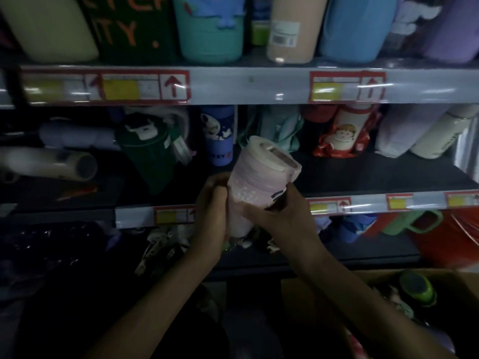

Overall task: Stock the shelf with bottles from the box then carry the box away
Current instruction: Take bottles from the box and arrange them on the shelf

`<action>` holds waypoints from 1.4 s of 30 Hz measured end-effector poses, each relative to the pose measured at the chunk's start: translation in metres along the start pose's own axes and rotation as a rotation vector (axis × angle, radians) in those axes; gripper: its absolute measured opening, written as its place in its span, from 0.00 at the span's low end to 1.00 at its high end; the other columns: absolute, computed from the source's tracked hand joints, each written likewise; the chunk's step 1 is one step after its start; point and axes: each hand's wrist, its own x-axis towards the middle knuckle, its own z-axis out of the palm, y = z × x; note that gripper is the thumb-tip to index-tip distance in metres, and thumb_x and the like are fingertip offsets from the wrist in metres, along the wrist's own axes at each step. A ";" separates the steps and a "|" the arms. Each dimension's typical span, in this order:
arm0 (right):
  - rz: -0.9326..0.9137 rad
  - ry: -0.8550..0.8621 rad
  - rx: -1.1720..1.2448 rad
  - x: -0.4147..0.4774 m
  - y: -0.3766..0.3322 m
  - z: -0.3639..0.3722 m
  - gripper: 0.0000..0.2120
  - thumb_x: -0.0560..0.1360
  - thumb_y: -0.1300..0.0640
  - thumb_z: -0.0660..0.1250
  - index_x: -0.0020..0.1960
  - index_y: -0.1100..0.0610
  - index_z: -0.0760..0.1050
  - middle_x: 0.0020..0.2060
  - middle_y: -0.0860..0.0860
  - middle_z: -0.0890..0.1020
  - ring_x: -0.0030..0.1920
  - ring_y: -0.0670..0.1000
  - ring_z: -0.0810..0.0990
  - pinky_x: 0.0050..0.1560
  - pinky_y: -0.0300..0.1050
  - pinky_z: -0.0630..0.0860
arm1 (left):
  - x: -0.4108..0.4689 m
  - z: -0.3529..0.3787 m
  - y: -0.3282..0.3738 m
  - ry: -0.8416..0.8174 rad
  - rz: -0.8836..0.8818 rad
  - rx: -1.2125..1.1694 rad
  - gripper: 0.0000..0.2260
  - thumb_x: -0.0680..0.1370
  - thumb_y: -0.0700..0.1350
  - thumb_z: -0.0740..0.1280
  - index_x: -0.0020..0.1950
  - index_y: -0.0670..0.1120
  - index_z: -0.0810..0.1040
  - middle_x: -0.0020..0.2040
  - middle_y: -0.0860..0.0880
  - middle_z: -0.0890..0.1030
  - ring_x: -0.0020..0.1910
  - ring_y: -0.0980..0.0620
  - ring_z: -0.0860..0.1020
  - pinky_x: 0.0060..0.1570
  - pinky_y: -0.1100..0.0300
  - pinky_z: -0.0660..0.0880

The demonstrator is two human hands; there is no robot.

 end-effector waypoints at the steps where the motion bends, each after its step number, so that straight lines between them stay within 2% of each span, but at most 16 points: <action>1: -0.015 0.005 0.004 0.004 0.002 0.007 0.31 0.69 0.63 0.80 0.70 0.57 0.74 0.59 0.49 0.85 0.58 0.46 0.84 0.53 0.42 0.82 | 0.003 -0.002 0.001 0.013 0.019 0.005 0.13 0.73 0.51 0.60 0.52 0.50 0.81 0.49 0.54 0.85 0.50 0.56 0.82 0.48 0.57 0.80; 5: -0.061 0.034 0.017 0.023 0.012 0.024 0.31 0.69 0.64 0.80 0.69 0.59 0.74 0.60 0.52 0.85 0.59 0.50 0.84 0.58 0.50 0.83 | 0.015 -0.013 0.007 0.068 0.112 0.065 0.10 0.79 0.43 0.60 0.53 0.41 0.78 0.48 0.41 0.81 0.47 0.46 0.79 0.48 0.49 0.76; 8: -0.118 0.060 -0.028 0.041 0.014 0.033 0.34 0.69 0.63 0.81 0.71 0.59 0.72 0.62 0.52 0.83 0.61 0.48 0.83 0.59 0.44 0.81 | 0.025 -0.025 0.008 0.068 0.142 0.127 0.08 0.82 0.37 0.61 0.53 0.43 0.79 0.47 0.46 0.82 0.47 0.52 0.80 0.44 0.57 0.76; 10: -0.139 0.064 -0.031 0.054 0.015 0.038 0.35 0.68 0.64 0.81 0.72 0.60 0.71 0.63 0.52 0.83 0.62 0.49 0.82 0.60 0.46 0.81 | 0.029 -0.031 0.007 0.059 0.153 0.167 0.08 0.82 0.37 0.63 0.55 0.45 0.80 0.51 0.48 0.83 0.50 0.54 0.81 0.44 0.64 0.75; 12: -0.134 0.054 -0.035 0.067 0.018 0.043 0.34 0.67 0.65 0.81 0.70 0.60 0.72 0.62 0.53 0.83 0.61 0.49 0.83 0.59 0.47 0.81 | 0.033 -0.035 0.005 0.071 0.148 0.155 0.08 0.81 0.37 0.64 0.58 0.44 0.80 0.51 0.49 0.84 0.50 0.56 0.82 0.44 0.66 0.76; 14: -0.127 0.044 -0.047 0.077 0.021 0.048 0.33 0.66 0.67 0.81 0.68 0.62 0.74 0.59 0.53 0.84 0.58 0.48 0.84 0.55 0.43 0.81 | 0.035 -0.038 0.007 0.098 0.113 0.105 0.09 0.81 0.37 0.65 0.58 0.44 0.82 0.50 0.50 0.85 0.48 0.58 0.83 0.43 0.67 0.76; 16: -0.129 0.046 -0.064 0.084 0.023 0.054 0.34 0.65 0.68 0.82 0.68 0.63 0.74 0.58 0.55 0.84 0.57 0.49 0.84 0.52 0.40 0.81 | 0.038 -0.041 0.010 0.110 0.055 0.048 0.09 0.81 0.39 0.66 0.57 0.45 0.83 0.50 0.49 0.86 0.50 0.54 0.84 0.46 0.61 0.78; 19: -0.122 0.059 -0.065 0.091 0.025 0.063 0.33 0.65 0.66 0.83 0.67 0.61 0.74 0.57 0.54 0.85 0.57 0.50 0.84 0.54 0.45 0.82 | 0.043 -0.044 0.009 0.097 -0.003 -0.025 0.09 0.79 0.44 0.67 0.56 0.44 0.83 0.53 0.45 0.86 0.56 0.45 0.83 0.58 0.42 0.79; 22: -0.120 0.088 -0.063 0.097 0.028 0.071 0.34 0.65 0.62 0.83 0.67 0.58 0.75 0.57 0.51 0.85 0.57 0.49 0.84 0.58 0.50 0.82 | 0.045 -0.044 0.014 0.091 -0.004 -0.036 0.18 0.75 0.52 0.67 0.60 0.46 0.82 0.57 0.47 0.85 0.59 0.47 0.82 0.62 0.41 0.78; 26: -0.088 0.092 -0.091 0.099 0.036 0.080 0.38 0.61 0.49 0.83 0.67 0.54 0.75 0.56 0.49 0.86 0.56 0.50 0.85 0.57 0.57 0.83 | 0.047 -0.046 0.013 0.079 -0.019 -0.036 0.11 0.75 0.54 0.66 0.54 0.54 0.83 0.52 0.50 0.86 0.55 0.48 0.84 0.61 0.40 0.78; 28: -0.073 0.098 -0.100 0.100 0.039 0.083 0.38 0.60 0.46 0.82 0.68 0.53 0.75 0.55 0.49 0.86 0.56 0.50 0.85 0.56 0.56 0.83 | 0.049 -0.046 0.009 0.083 -0.030 -0.034 0.11 0.76 0.54 0.67 0.56 0.56 0.82 0.54 0.52 0.86 0.56 0.51 0.83 0.61 0.44 0.78; 30: -0.078 0.120 -0.129 0.100 0.041 0.083 0.38 0.62 0.47 0.82 0.69 0.52 0.74 0.55 0.48 0.86 0.56 0.49 0.85 0.56 0.55 0.83 | 0.051 -0.046 0.005 0.099 -0.015 -0.012 0.11 0.80 0.49 0.69 0.62 0.55 0.80 0.56 0.56 0.84 0.56 0.59 0.82 0.59 0.55 0.78; 33: -0.072 0.142 -0.174 0.101 0.044 0.082 0.35 0.66 0.51 0.82 0.69 0.50 0.73 0.55 0.46 0.85 0.55 0.46 0.84 0.56 0.51 0.83 | 0.050 -0.046 0.000 0.089 0.004 -0.007 0.14 0.82 0.45 0.67 0.68 0.50 0.79 0.58 0.57 0.83 0.52 0.67 0.80 0.48 0.73 0.75; 36: -0.066 0.130 -0.184 0.099 0.044 0.082 0.35 0.66 0.53 0.82 0.69 0.50 0.72 0.56 0.44 0.84 0.56 0.45 0.84 0.55 0.46 0.82 | 0.050 -0.048 -0.004 0.077 0.009 0.019 0.17 0.82 0.47 0.67 0.71 0.50 0.76 0.62 0.54 0.81 0.56 0.66 0.79 0.48 0.72 0.74; 40: -0.044 0.116 -0.179 0.096 0.042 0.082 0.41 0.60 0.45 0.81 0.69 0.53 0.72 0.58 0.46 0.84 0.57 0.47 0.83 0.59 0.53 0.82 | 0.049 -0.049 -0.001 0.058 0.025 0.024 0.13 0.82 0.45 0.68 0.67 0.52 0.79 0.57 0.60 0.82 0.52 0.69 0.80 0.46 0.73 0.74; 42: -0.034 0.098 -0.188 0.097 0.039 0.076 0.41 0.61 0.49 0.83 0.70 0.54 0.72 0.59 0.48 0.84 0.59 0.48 0.83 0.60 0.54 0.81 | 0.047 -0.050 0.000 0.030 0.033 0.058 0.14 0.82 0.46 0.68 0.68 0.52 0.78 0.57 0.60 0.81 0.51 0.70 0.80 0.45 0.75 0.74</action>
